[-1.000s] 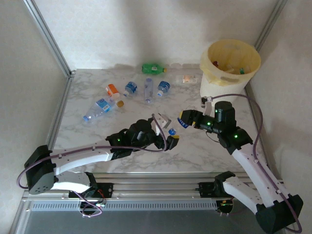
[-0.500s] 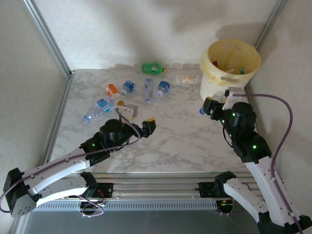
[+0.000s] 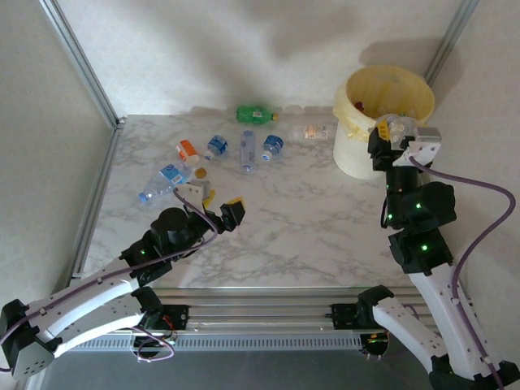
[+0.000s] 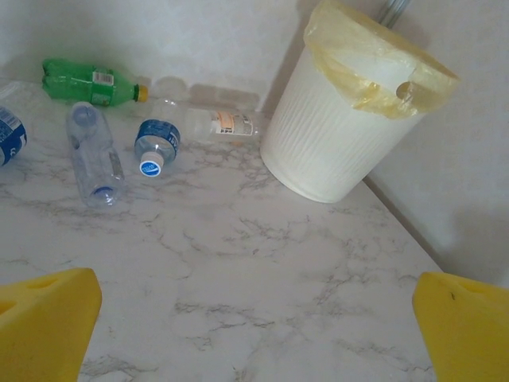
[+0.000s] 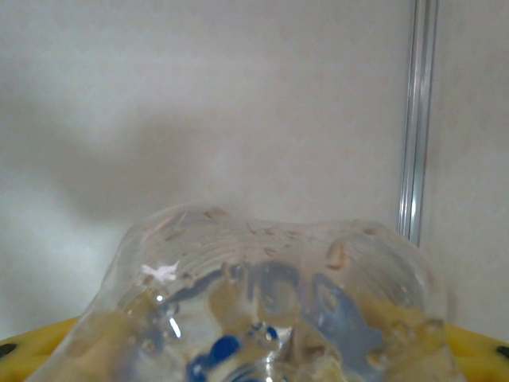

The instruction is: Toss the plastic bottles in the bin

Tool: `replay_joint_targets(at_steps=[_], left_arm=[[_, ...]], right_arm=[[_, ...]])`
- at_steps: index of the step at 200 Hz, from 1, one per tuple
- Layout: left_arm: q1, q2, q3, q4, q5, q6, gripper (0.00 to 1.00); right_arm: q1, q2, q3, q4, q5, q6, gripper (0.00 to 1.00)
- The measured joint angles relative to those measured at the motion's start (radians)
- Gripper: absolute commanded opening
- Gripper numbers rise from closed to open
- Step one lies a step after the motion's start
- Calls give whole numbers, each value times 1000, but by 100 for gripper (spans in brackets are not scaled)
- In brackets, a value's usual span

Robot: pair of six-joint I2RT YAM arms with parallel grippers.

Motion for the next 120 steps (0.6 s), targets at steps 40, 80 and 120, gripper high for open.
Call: replay_joint_targets(at_steps=[40, 80, 120], left_arm=[[0, -41, -2, 0, 0, 0, 100], [0, -82, -15, 0, -4, 1, 100], [0, -94, -20, -1, -5, 1, 100]], right_arm=[[-13, 60, 0, 126, 1, -68, 32], [-35, 89, 0, 179, -6, -90, 31], [-55, 94, 0, 208, -9, -101, 31]])
